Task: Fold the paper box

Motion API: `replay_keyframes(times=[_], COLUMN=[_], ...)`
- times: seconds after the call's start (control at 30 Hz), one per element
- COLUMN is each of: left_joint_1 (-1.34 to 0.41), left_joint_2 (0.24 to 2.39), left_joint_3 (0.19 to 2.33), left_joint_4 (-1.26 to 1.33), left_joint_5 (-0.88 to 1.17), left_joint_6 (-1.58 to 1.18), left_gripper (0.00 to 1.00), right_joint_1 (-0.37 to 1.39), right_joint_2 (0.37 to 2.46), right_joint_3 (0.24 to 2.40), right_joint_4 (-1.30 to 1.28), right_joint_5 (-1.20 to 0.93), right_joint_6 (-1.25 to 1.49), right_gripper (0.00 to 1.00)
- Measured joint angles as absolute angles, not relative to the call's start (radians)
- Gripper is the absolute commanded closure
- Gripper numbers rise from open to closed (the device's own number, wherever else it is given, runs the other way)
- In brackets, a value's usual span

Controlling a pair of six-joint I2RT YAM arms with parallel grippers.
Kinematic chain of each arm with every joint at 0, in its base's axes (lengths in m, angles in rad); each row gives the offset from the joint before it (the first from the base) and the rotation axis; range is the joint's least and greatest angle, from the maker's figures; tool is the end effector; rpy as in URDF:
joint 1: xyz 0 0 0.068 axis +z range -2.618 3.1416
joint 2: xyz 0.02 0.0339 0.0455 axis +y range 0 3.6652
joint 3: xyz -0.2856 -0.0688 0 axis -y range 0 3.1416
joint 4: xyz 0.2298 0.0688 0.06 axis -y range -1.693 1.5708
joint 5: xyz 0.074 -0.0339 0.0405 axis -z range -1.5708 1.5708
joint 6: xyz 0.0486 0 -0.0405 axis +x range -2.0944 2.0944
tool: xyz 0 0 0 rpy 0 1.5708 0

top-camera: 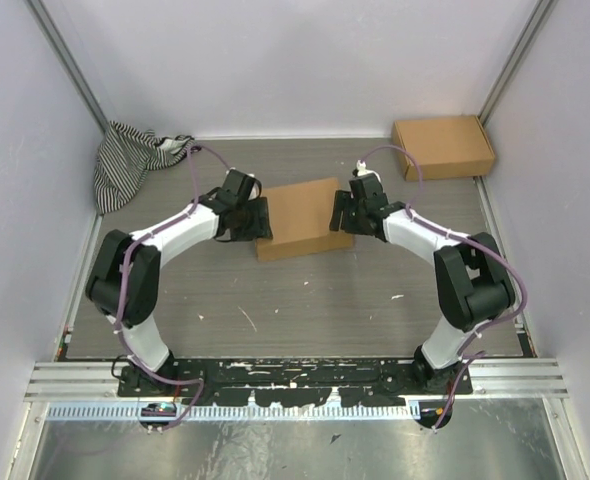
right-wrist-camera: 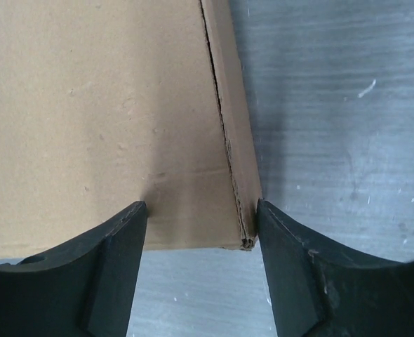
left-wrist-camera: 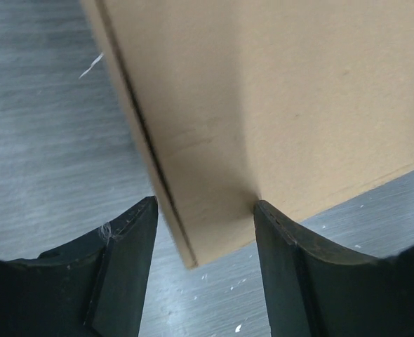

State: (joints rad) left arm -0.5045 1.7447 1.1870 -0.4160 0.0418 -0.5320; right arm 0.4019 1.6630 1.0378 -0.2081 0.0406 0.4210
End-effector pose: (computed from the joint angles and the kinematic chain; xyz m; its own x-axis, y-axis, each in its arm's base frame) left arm 0.3186 -0.1782 0.2227 -0.8793 -0.0934 -0.4670 0.0667 0.9468 -0.3150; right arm 0.3230 0.1352 0.2213 -0.7712 0.1159 -0.6260 -0.0554 0.9673 0.2474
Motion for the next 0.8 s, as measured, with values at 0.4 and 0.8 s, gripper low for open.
replay_keyframes(times=[0.4,0.8], left_joint_1=[-0.472,-0.384], left_joint_2=[2.121,2.385], left_joint_3=[1.697,2.101], left_joint_4=[-0.499,-0.558], left_joint_5=[0.082,0.183], left_joint_6=[-0.487,-0.484], left_gripper=[0.37,0.35], right_joint_1=[0.267,0.194], right_joint_2=[1.890,2.063], right_joint_3=[1.288,1.501], right_joint_4=[-0.178,-0.160], right_joint_5=[0.037,-0.010], right_joint_6=[0.450,0.481], right_gripper=[0.37,0.30])
